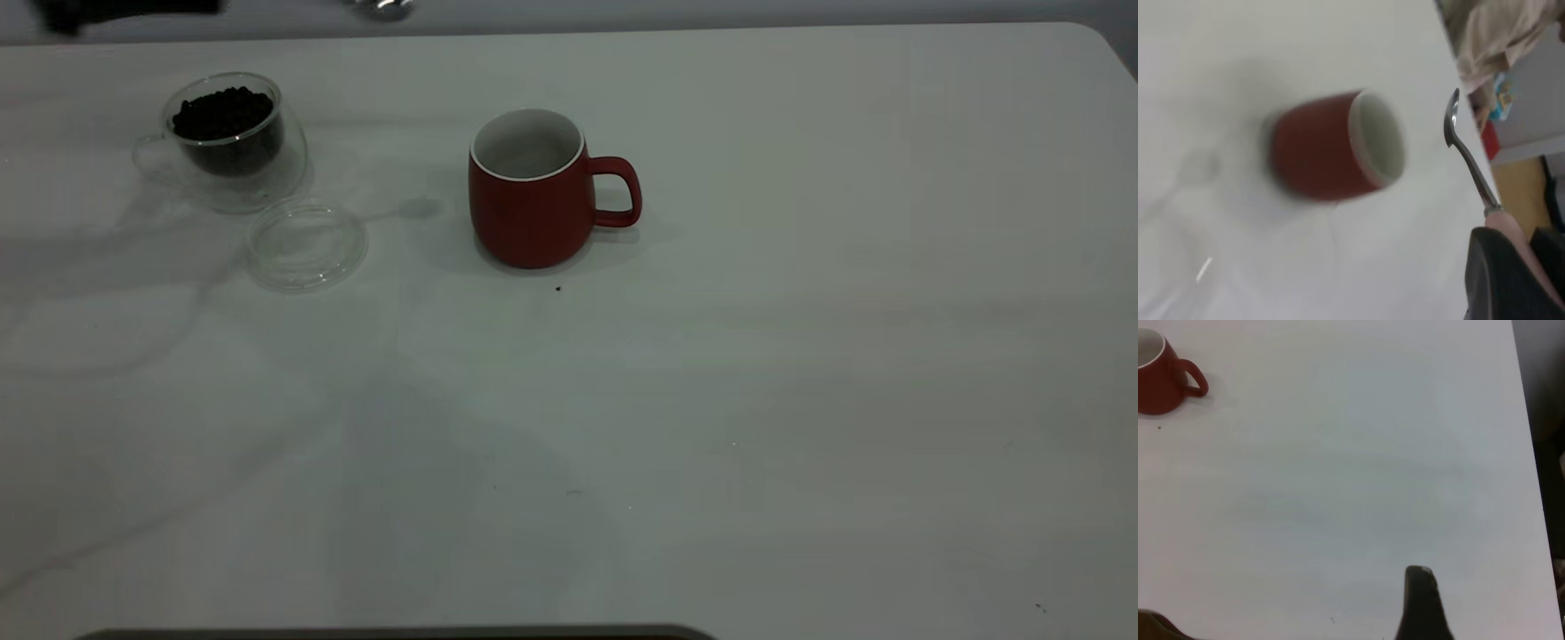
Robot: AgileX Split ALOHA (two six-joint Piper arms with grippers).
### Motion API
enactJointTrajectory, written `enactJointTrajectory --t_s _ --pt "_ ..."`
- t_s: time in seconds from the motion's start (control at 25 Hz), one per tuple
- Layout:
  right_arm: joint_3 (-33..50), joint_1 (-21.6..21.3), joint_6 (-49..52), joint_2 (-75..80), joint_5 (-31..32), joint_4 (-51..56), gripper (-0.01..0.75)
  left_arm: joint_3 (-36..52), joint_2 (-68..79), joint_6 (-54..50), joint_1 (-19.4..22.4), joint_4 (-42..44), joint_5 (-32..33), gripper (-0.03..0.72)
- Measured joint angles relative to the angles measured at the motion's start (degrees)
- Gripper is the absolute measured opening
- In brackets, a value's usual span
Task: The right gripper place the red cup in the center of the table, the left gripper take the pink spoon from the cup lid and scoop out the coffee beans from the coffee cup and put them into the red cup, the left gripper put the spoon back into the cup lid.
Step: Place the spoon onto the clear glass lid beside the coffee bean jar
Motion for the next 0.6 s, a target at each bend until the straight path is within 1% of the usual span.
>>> enactJointTrajectory --t_s 0.08,0.24,0.32,0.6 --pt "0.0 0.0 0.0 0.0 0.0 0.0 0.558 0.0 0.91 -1.74 2.5 2.71 -0.27 0.114" --pt "0.0 0.0 0.0 0.0 0.0 0.0 0.558 0.0 4.22 -4.97 5.16 5.32 -2.91 0.114" --pt "0.0 0.0 0.0 0.0 0.0 0.0 0.558 0.0 5.95 -5.51 5.82 6.03 -4.31 0.114" --pt "0.0 0.0 0.0 0.0 0.0 0.0 0.558 0.0 10.61 -5.77 5.99 6.52 -9.34 0.114"
